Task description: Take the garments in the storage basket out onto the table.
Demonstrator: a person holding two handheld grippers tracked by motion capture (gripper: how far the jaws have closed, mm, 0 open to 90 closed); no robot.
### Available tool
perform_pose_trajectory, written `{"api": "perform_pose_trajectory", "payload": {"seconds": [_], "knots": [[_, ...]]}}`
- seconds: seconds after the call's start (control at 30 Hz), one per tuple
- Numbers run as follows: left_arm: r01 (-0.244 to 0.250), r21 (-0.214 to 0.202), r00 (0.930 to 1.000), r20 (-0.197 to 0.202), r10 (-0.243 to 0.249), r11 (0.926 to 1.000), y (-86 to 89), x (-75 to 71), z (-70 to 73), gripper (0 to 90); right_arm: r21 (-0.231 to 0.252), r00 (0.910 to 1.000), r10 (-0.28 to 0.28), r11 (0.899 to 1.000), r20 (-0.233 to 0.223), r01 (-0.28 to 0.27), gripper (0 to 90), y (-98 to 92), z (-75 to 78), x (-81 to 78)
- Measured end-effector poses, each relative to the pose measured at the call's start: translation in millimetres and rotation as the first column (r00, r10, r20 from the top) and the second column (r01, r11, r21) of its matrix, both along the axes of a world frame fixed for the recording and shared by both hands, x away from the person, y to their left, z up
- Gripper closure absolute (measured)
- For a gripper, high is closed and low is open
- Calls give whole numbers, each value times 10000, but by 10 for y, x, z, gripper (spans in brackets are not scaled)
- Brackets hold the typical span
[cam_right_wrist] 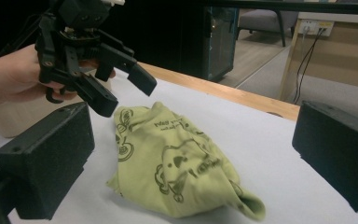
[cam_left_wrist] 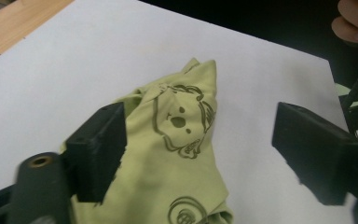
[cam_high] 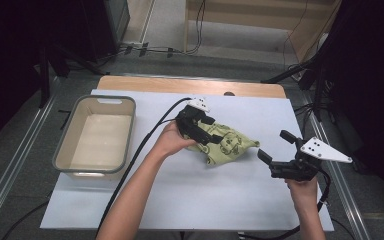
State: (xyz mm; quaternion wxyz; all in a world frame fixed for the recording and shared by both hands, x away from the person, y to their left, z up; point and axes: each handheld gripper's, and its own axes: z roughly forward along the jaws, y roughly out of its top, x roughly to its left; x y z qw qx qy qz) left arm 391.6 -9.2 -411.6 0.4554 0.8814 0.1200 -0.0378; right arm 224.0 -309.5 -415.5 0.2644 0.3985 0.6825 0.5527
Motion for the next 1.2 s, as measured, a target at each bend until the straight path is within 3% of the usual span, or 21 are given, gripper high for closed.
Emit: {"api": "perform_pose_trajectory", "payload": {"seconds": [0.23, 0.67, 1.2], "knots": [[-277, 46, 9995, 175, 276, 9996, 60, -56, 43, 0, -42, 10000, 8, 10000, -17, -8, 0, 4, -7, 4], [-508, -141, 9980, 359, 513, 9986, 273, -151, 115, 0, -93, 10000, 17, 10000, -61, -17, 0, 22, -14, 9], [-1241, -852, 9904, 509, 1287, 9886, 791, -278, 220, 0, -114, 9999, 38, 9999, -99, -39, 0, 37, -20, 14]]}}
